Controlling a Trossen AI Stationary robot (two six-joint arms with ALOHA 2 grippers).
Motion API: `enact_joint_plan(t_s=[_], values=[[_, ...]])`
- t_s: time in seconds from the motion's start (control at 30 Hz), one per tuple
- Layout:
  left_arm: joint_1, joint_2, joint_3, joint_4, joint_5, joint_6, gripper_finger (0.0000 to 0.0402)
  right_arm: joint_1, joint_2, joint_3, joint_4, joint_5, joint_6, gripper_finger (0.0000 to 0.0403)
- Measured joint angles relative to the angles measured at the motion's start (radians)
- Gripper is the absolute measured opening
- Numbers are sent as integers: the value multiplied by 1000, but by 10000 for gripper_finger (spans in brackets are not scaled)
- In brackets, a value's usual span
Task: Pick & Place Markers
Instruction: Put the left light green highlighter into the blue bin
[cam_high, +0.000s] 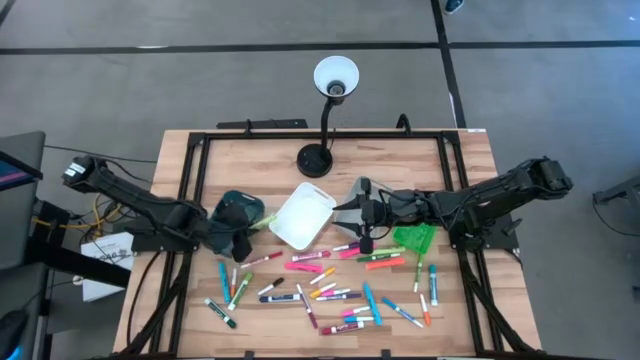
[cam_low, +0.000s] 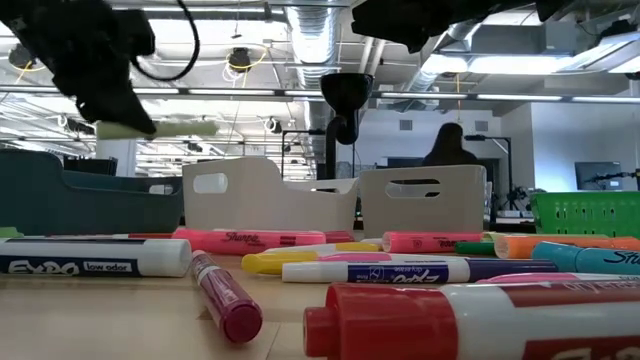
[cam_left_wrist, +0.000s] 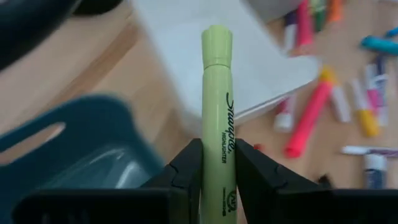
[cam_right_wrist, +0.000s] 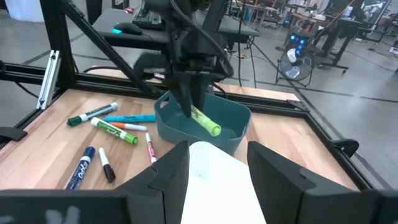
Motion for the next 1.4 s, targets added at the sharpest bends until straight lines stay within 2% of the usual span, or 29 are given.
enact_joint_plan(t_s=[0.17, 0.27, 0.4, 0.5, 0.6, 0.77, 1.03, 1.27, 1.4], values=[[51, 3, 0, -214, -1, -195, 78, 0, 0, 0, -14, 0, 48, 154], [67, 3, 0, -275, 0, -259, 79, 0, 17, 0, -35, -1, 61, 154], [91, 11, -6, -270, 66, -298, 86, 0, 84, 0, 1, -25, 65, 154], [111, 34, -58, -271, 142, -347, 88, 0, 146, 19, 24, -44, 65, 154], [122, 66, -120, -266, 172, -383, 89, 1, 201, 64, 11, -44, 61, 154], [124, 88, -173, -245, 179, -393, 90, 14, 284, 153, -54, -47, 84, 154], [124, 86, -180, -221, 169, -388, 90, 47, 392, 238, -110, -47, 94, 154], [124, 85, -181, -204, 163, -388, 94, 83, 432, 273, -160, -75, 161, 154], [124, 86, -182, -195, 161, -388, 118, 102, 430, 273, -200, -95, 243, 154]])
